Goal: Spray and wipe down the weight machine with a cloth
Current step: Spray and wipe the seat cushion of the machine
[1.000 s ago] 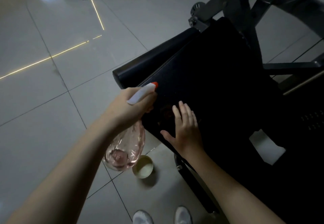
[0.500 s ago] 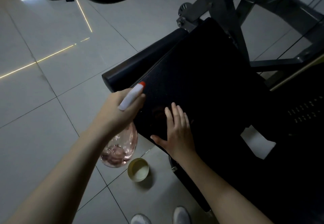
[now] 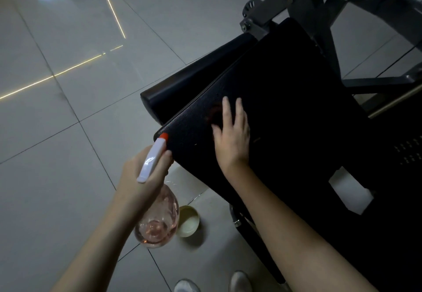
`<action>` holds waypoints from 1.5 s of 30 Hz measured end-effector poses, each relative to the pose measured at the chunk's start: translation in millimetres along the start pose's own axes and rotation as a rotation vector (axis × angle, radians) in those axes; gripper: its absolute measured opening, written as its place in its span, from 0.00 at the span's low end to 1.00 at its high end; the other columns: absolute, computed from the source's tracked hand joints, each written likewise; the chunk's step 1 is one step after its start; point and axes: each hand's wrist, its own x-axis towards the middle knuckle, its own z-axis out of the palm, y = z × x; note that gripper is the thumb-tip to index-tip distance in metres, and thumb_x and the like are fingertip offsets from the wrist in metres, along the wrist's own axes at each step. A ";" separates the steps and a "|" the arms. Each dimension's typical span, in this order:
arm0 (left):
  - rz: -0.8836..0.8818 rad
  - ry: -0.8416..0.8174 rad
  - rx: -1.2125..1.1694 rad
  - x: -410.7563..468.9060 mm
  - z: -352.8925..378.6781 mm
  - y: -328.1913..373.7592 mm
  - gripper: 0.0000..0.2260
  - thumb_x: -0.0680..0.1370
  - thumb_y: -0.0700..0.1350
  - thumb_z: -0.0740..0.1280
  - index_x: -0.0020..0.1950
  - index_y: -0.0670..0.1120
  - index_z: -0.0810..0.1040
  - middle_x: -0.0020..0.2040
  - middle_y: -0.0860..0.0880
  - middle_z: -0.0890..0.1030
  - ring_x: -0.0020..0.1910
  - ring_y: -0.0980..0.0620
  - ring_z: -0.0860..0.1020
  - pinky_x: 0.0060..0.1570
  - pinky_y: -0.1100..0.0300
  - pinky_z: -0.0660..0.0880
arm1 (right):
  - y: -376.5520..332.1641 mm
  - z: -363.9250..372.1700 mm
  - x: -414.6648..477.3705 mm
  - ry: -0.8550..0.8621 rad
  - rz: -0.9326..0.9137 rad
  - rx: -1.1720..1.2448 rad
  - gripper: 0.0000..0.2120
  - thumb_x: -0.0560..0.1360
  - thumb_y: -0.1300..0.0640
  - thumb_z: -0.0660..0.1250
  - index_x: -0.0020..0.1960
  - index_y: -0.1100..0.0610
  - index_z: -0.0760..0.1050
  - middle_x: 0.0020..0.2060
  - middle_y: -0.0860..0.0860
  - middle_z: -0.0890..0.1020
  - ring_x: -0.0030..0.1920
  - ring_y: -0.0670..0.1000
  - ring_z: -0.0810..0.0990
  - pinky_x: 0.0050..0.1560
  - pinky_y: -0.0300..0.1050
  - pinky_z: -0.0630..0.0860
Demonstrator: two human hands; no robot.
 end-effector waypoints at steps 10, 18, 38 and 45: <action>-0.072 0.093 -0.028 -5.1 -12.2 -14.3 0.21 0.69 0.62 0.61 0.43 0.45 0.76 0.40 0.46 0.82 0.40 0.50 0.80 0.47 0.39 0.78 | 24.4 -3.8 -55.1 -0.103 -0.614 0.019 0.25 0.72 0.58 0.60 0.69 0.52 0.66 0.67 0.56 0.73 0.66 0.56 0.70 0.64 0.52 0.69; -0.040 0.112 -0.014 -9.1 -17.4 -21.8 0.15 0.74 0.55 0.62 0.44 0.42 0.73 0.41 0.39 0.79 0.43 0.36 0.78 0.45 0.37 0.76 | -58.7 28.1 -11.9 -0.023 -0.221 0.094 0.22 0.74 0.59 0.62 0.68 0.56 0.72 0.65 0.58 0.74 0.67 0.60 0.70 0.66 0.57 0.65; 0.064 0.032 -0.073 1.9 -14.2 -12.7 0.18 0.72 0.61 0.63 0.47 0.46 0.75 0.42 0.38 0.80 0.42 0.36 0.78 0.44 0.35 0.76 | -1.7 -1.9 -22.2 -0.256 -0.517 0.056 0.25 0.73 0.57 0.56 0.70 0.54 0.69 0.69 0.52 0.71 0.71 0.54 0.63 0.70 0.53 0.58; 0.154 0.028 -0.050 12.4 -7.4 7.6 0.22 0.72 0.60 0.61 0.48 0.40 0.76 0.42 0.39 0.80 0.41 0.39 0.79 0.41 0.37 0.76 | 14.2 -2.8 -12.7 -0.110 -0.238 0.045 0.27 0.70 0.60 0.56 0.69 0.56 0.70 0.68 0.54 0.72 0.71 0.58 0.65 0.70 0.57 0.59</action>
